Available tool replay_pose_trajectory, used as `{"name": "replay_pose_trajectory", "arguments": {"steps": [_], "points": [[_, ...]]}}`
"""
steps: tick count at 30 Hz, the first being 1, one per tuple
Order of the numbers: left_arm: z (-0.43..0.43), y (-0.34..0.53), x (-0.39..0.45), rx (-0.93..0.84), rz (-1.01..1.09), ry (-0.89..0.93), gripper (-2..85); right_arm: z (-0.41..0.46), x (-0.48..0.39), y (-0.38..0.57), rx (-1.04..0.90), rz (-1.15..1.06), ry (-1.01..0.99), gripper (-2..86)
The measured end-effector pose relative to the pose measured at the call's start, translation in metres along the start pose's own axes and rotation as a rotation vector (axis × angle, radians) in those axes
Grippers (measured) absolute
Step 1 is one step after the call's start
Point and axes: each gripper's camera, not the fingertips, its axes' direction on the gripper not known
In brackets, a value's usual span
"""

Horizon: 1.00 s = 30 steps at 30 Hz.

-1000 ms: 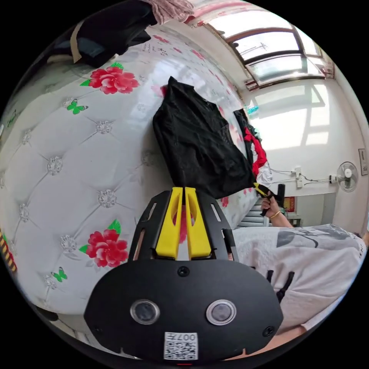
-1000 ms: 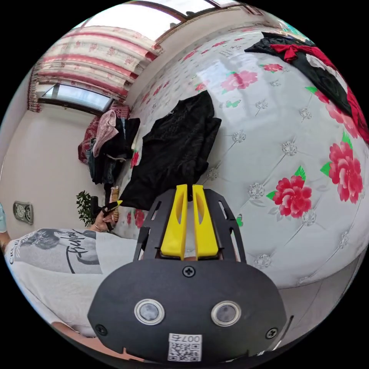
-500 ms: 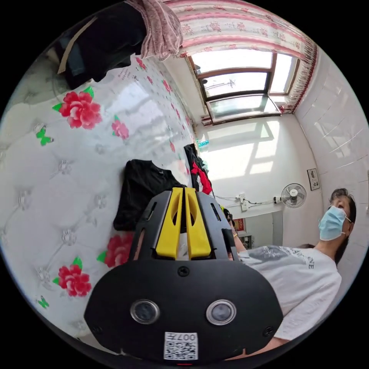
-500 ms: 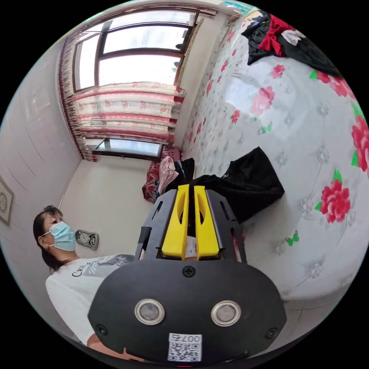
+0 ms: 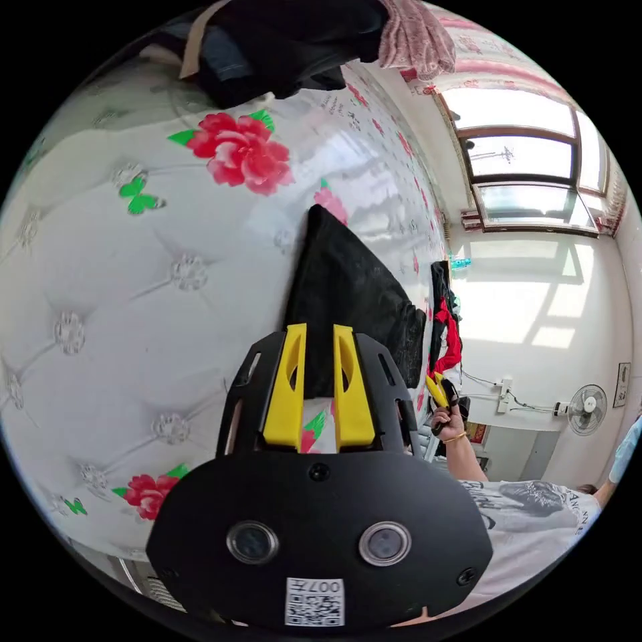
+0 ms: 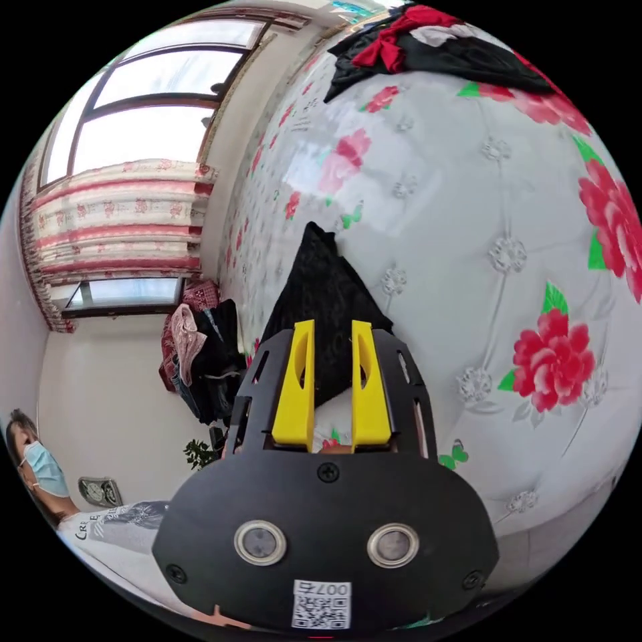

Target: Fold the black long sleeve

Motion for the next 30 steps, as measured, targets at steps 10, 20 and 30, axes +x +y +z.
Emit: {"name": "replay_pose_trajectory", "arguments": {"steps": [10, 20, 30], "points": [[-0.007, 0.068, -0.032, 0.022, -0.113, 0.06, 8.4, 0.041, 0.084, 0.021, -0.001, 0.102, -0.077, 10.2], [0.02, 0.041, -0.009, -0.035, -0.082, 0.045, 9.1, 0.052, 0.145, 0.06, 0.006, 0.177, -0.102, 2.4], [-0.018, 0.06, -0.007, -0.018, -0.106, 0.127, 10.4, 0.13, -0.023, 0.065, -0.051, -0.209, -0.134, 2.2]]}}
